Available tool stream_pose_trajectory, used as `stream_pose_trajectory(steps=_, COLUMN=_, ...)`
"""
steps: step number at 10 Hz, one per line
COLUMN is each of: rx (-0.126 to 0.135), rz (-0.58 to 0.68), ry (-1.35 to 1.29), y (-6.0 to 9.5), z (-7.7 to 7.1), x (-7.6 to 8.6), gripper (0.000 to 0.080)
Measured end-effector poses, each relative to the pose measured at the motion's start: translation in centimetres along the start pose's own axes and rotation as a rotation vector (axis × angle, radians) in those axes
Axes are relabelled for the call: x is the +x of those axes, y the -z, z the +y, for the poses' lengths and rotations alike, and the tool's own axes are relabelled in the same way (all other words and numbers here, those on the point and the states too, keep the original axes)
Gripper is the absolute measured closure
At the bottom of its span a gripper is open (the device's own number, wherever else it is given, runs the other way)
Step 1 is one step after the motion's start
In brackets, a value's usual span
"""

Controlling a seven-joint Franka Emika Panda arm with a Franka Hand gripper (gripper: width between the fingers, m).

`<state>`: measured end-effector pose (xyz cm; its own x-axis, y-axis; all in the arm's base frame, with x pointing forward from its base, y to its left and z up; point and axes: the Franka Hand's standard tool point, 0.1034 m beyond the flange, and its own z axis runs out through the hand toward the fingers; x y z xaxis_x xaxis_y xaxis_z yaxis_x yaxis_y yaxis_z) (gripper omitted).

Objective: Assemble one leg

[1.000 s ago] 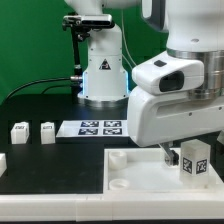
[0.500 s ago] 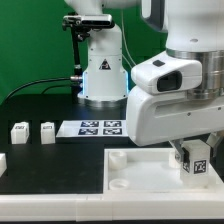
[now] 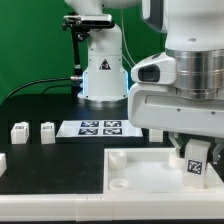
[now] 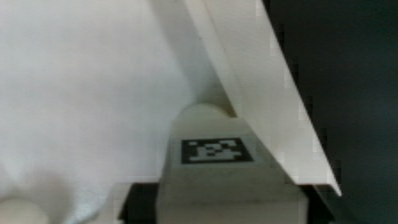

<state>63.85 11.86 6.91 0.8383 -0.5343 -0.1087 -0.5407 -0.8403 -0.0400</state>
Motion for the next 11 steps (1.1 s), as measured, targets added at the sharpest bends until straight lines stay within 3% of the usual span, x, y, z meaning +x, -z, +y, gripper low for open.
stream_pose_trajectory(steps=4, rx=0.013, rz=-0.013, ry=-0.509, y=-0.05, z=-0.15, x=-0.07, gripper=0.0506)
stream_pose_trajectory(steps=8, rx=0.015, rz=-0.015, ry=-0.53, y=-0.03, z=-0.15, x=-0.02, gripper=0.0506)
stream_pose_trajectory(steps=9, rx=0.015, rz=-0.015, ry=-0.524, y=-0.03, z=-0.13, x=-0.01, gripper=0.0297)
stream_pose_trajectory(steps=10, rx=0.015, rz=-0.014, ry=-0.408, y=-0.01, z=0.12, x=0.18, gripper=0.0297)
stream_pose_trajectory(steps=11, rx=0.012, rz=-0.012, ry=-0.242, y=-0.09, z=0.37, x=0.36, gripper=0.0175)
